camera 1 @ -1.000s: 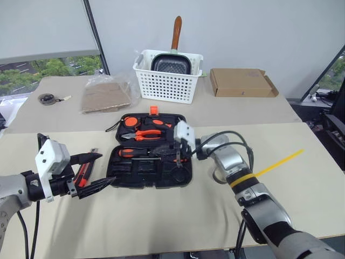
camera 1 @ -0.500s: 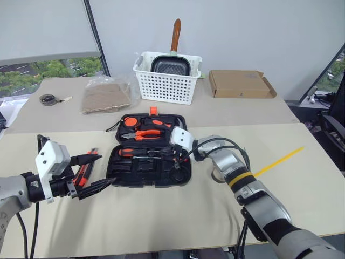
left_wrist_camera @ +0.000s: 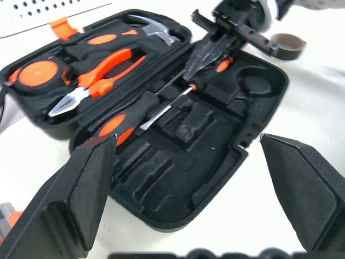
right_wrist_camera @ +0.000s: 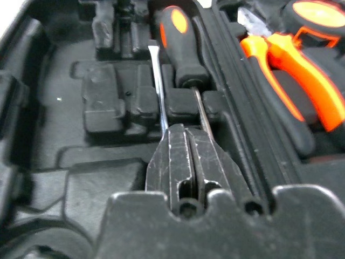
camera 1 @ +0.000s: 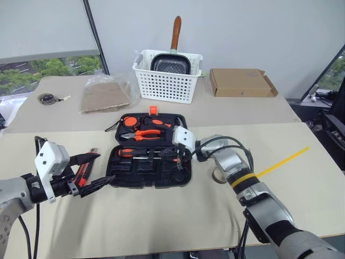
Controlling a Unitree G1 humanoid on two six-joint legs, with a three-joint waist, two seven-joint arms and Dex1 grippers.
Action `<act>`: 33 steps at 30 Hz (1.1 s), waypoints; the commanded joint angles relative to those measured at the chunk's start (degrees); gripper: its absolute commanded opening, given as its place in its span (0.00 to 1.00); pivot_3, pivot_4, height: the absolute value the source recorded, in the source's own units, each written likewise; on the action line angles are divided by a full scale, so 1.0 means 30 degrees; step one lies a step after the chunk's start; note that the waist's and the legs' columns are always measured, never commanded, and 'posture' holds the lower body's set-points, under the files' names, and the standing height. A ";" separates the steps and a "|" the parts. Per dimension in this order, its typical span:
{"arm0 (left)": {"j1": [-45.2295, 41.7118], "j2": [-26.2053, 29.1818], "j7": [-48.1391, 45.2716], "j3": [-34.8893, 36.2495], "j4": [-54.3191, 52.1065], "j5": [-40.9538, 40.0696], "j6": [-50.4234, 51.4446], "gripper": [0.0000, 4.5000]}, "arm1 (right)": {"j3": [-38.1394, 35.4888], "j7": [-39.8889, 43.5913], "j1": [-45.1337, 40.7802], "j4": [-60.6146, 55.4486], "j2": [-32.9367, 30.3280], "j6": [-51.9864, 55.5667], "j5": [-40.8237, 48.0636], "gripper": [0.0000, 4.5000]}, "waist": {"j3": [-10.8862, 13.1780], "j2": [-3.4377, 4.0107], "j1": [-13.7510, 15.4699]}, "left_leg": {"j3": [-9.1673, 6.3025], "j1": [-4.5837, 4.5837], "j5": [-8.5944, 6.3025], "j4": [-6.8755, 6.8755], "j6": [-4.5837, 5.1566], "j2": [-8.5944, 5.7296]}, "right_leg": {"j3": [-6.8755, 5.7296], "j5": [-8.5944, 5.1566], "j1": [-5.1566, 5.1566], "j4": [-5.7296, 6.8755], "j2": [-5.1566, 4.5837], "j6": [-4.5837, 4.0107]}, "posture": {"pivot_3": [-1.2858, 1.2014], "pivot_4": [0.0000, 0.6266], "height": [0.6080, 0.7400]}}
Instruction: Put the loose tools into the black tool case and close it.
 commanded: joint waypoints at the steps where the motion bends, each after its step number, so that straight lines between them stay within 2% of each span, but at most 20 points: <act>1: -0.0302 -0.0994 0.3621 0.1412 0.1164 0.1224 0.0545 1.00 | -0.1007 0.1208 0.0074 -0.2289 0.0345 -0.0123 0.2103 0.01 | 0.0002 -0.0001 -0.0012 | -0.0002 -0.0003 0.0004 0.0000 0.0000 0.0007 | -0.0001 0.0003 -0.0006 0.0005 0.0003 -0.0002 | 0.52 0.24 0.70; 2: -0.0326 -0.1306 0.4103 0.1694 0.1351 0.1281 0.0481 1.00 | -0.1268 0.1825 0.0148 -0.3024 0.0413 0.0171 0.2980 0.01 | 0.0002 -0.0001 -0.0013 | -0.0006 -0.0011 0.0012 -0.0001 0.0003 0.0016 | -0.0004 0.0007 -0.0014 0.0007 0.0008 -0.0006 | 0.52 0.24 0.70; 3: -0.0360 -0.1644 0.4674 0.1966 0.1603 0.1437 0.0402 1.00 | -0.1538 0.2218 0.0100 -0.3689 0.0452 0.0681 0.3723 0.13 | 0.0002 -0.0002 -0.0012 | -0.0012 -0.0014 0.0015 -0.0001 0.0008 0.0023 | -0.0008 0.0007 -0.0016 0.0006 0.0010 -0.0006 | 0.52 0.24 0.70; 5: -0.0615 -0.2168 0.6088 0.2308 0.2468 0.2136 0.0266 1.00 | -0.2121 0.2615 -0.0003 -0.4709 0.0602 0.1438 0.5021 0.24 | 0.0001 -0.0002 -0.0012 | -0.0019 -0.0016 0.0017 -0.0002 0.0014 0.0033 | -0.0014 0.0010 -0.0016 0.0000 0.0007 -0.0011 | 0.52 0.24 0.70; 13: -0.0650 -0.2971 0.9073 0.2393 0.4626 0.3602 0.0912 1.00 | -0.2781 0.3537 -0.0123 -0.6857 0.0036 0.3003 0.6917 0.87 | -0.0005 -0.0014 0.0039 | -0.0015 -0.0015 -0.0119 0.0003 0.0074 0.0020 | -0.0018 0.0041 -0.0013 -0.0004 -0.0019 -0.0063 | 0.52 0.24 0.70; 15: -0.0632 -0.3145 0.9624 0.2271 0.5064 0.3880 0.1071 1.00 | -0.2840 0.3616 -0.0188 -0.7001 -0.0210 0.3062 0.6976 0.99 | -0.0006 -0.0016 0.0023 | -0.0009 -0.0014 -0.0121 0.0003 0.0069 0.0016 | -0.0017 0.0049 -0.0014 -0.0005 -0.0033 -0.0077 | 0.52 0.24 0.70; 29: -0.2197 -0.3369 1.0465 0.0672 0.7735 0.4183 0.2230 1.00 | -0.2651 0.3475 0.0300 -0.7743 -0.1411 0.3183 0.6938 0.99 | -0.0009 -0.0027 0.0033 | -0.0007 -0.0019 -0.0109 0.0000 0.0035 0.0025 | -0.0029 0.0034 -0.0030 -0.0001 -0.0068 -0.0051 | 0.52 0.24 0.70; 33: -0.2385 -0.3068 1.0248 0.0194 0.8128 0.4702 0.2033 0.76 | -0.2798 0.3411 0.0472 -0.7774 -0.1687 0.3263 0.6930 1.00 | -0.0012 -0.0030 0.0031 | -0.0002 -0.0014 -0.0100 0.0000 0.0019 0.0023 | -0.0026 0.0043 -0.0027 0.0003 -0.0076 -0.0065 | 0.52 0.24 0.70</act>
